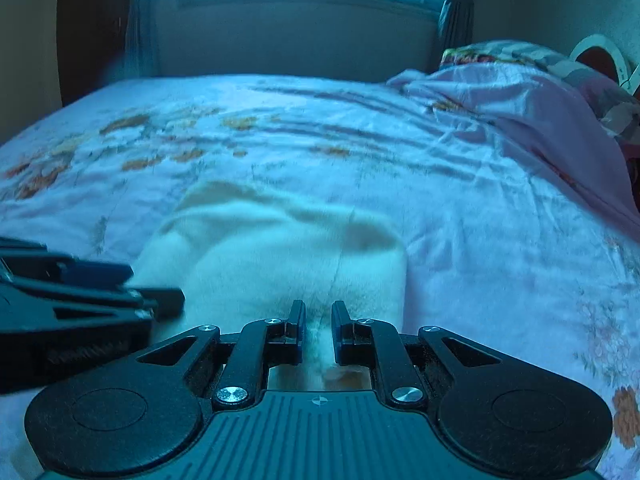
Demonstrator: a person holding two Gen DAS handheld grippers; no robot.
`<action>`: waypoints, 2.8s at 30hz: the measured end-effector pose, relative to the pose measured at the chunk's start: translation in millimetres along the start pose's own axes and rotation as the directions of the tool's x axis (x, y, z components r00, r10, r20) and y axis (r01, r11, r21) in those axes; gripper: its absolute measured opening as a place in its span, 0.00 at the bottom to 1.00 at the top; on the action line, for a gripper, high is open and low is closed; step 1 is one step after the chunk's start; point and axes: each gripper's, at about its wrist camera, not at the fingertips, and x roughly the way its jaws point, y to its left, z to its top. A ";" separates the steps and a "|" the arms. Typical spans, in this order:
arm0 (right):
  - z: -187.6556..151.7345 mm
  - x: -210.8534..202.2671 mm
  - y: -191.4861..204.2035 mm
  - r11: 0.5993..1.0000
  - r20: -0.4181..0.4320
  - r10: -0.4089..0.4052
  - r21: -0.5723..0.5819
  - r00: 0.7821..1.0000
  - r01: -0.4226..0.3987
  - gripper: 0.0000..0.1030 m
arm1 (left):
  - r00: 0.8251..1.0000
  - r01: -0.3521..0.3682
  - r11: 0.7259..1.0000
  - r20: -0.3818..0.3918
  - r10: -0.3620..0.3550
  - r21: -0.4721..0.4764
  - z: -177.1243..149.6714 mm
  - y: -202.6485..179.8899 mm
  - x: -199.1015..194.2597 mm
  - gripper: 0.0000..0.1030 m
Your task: Fold small clothes
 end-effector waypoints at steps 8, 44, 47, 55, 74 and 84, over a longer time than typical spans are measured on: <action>-15.9 -37.5 -0.7 0.999 0.059 0.033 0.035 0.998 -0.035 0.11 | 1.000 0.006 1.000 -0.024 -0.006 0.019 -14.9 -6.8 -20.7 0.38; -90.9 -108.9 33.6 0.995 0.063 0.002 -0.098 0.998 0.004 0.12 | 0.998 0.044 0.999 -0.049 -0.046 -0.029 -86.1 -7.8 -73.8 0.39; -101.2 -92.9 34.2 0.994 -0.006 -0.005 -0.110 1.000 0.004 0.11 | 0.997 0.051 0.997 -0.053 -0.054 -0.052 -89.2 -6.2 -72.4 0.39; -104.8 -95.6 32.0 0.998 -0.001 -0.005 -0.058 1.000 0.004 0.12 | 0.998 0.044 0.998 -0.053 -0.046 -0.036 -89.5 -5.0 -72.3 0.41; -42.9 -96.6 29.1 0.998 0.081 0.048 0.036 0.996 -0.051 0.40 | 1.000 0.000 0.999 -0.003 0.000 -0.047 -58.3 -2.4 -63.6 0.41; -63.2 -54.8 22.3 0.995 0.011 -0.064 -0.076 0.998 0.065 0.39 | 0.998 0.052 0.997 -0.039 -0.054 -0.062 -62.5 2.4 -51.3 0.45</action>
